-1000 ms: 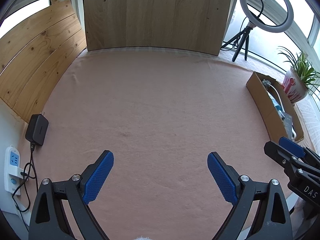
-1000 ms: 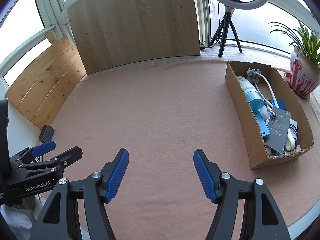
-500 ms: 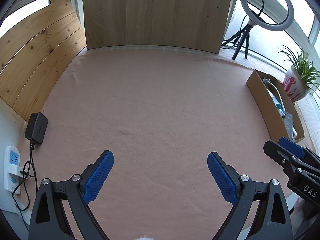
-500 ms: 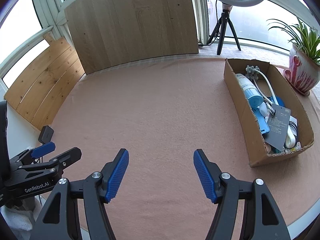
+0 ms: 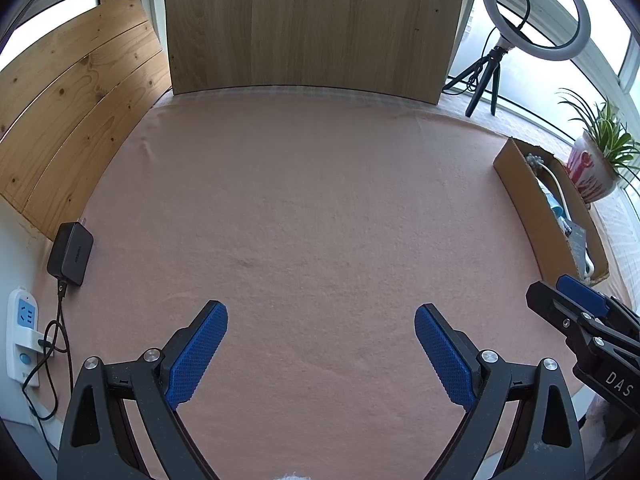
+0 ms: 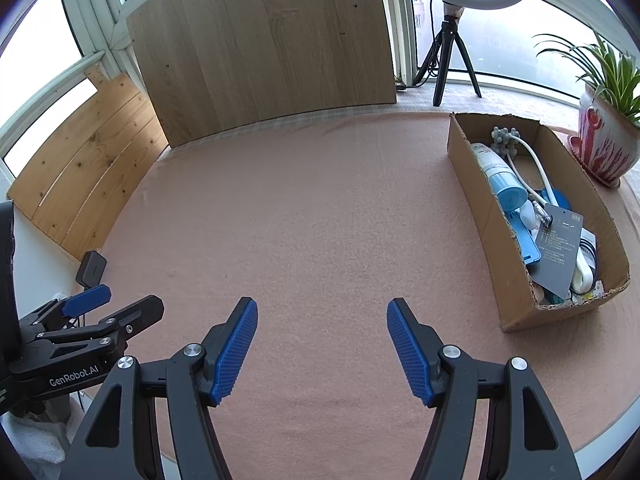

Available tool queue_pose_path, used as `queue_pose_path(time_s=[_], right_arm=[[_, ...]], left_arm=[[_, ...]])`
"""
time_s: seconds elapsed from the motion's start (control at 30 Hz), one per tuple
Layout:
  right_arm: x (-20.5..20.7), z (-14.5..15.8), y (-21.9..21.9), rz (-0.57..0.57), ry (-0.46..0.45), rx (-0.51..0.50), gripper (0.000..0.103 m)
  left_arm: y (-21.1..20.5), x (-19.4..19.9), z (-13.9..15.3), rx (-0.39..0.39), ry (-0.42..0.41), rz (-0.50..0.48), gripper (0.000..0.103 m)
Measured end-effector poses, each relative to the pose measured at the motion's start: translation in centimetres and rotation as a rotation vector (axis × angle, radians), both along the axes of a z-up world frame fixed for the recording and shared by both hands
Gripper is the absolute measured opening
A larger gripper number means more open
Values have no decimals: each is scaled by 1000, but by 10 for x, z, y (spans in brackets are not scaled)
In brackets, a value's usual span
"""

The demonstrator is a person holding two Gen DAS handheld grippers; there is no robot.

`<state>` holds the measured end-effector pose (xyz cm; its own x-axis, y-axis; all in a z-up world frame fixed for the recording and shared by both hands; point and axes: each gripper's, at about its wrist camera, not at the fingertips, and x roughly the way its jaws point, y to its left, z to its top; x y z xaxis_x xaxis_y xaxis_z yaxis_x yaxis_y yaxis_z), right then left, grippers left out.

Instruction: Organize objects

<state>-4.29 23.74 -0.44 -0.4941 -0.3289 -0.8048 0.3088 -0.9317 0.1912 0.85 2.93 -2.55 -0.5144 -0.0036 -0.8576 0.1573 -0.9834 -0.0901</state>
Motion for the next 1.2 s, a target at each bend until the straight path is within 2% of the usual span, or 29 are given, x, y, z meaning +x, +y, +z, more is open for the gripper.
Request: queue_pose_path(time_s=[1.2], right_arm=[[-9,-11,-2,-1,-32,8,64]], left_arm=[[-6,-11,-15,16,-31,-10,97]])
